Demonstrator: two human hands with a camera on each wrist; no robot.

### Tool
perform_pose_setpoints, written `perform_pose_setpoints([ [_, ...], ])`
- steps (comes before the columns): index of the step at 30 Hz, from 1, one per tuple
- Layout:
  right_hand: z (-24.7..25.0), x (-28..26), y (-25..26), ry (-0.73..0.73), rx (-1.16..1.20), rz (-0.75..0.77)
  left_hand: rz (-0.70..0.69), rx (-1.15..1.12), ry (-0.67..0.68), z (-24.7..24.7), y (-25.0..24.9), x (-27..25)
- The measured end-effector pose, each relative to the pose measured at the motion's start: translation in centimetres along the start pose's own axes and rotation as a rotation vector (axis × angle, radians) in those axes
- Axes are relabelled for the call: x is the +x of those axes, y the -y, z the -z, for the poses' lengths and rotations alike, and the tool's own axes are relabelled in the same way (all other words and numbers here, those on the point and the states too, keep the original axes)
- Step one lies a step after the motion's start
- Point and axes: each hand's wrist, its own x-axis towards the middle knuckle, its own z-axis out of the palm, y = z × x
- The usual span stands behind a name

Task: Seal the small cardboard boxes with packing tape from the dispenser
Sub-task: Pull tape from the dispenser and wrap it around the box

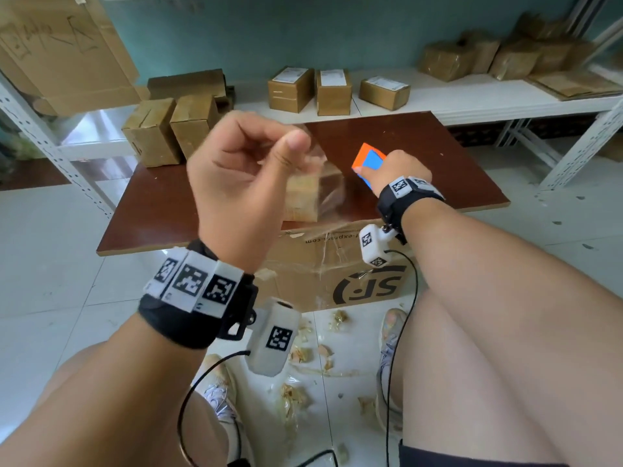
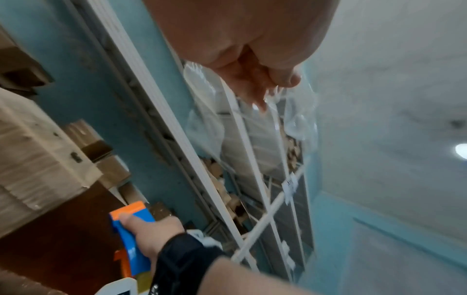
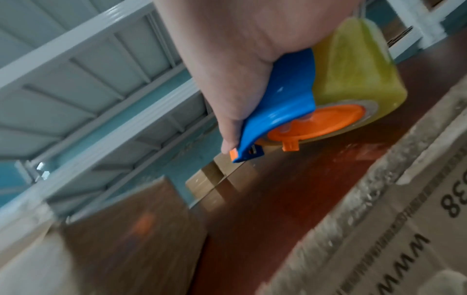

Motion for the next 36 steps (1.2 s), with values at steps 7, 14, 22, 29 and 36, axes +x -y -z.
perform_pose_setpoints([
  [7, 0.4, -0.6, -0.4, 0.159, -0.024, 0.112, 0.340, -0.060, -0.084, 2.4, 3.0, 0.8],
  [14, 2.6, -3.0, 2.5, 0.017, 0.366, 0.308, 0.395, -0.158, -0.128, 2.2, 3.8, 1.7],
  [22, 4.8, -12.6, 6.6, 0.698, 0.988, 0.535, 0.382, -0.114, -0.156, 2.2, 4.5, 1.7],
  [29, 2.8, -13.1, 6.7, 0.733, 0.796, 0.562, 0.456, -0.223, -0.301, 2.4, 5.5, 1.6],
  [36, 3.3, -13.0, 6.8, 0.697, 0.876, 0.518, 0.528, -0.375, -0.394, 3.3, 6.0, 2.1],
])
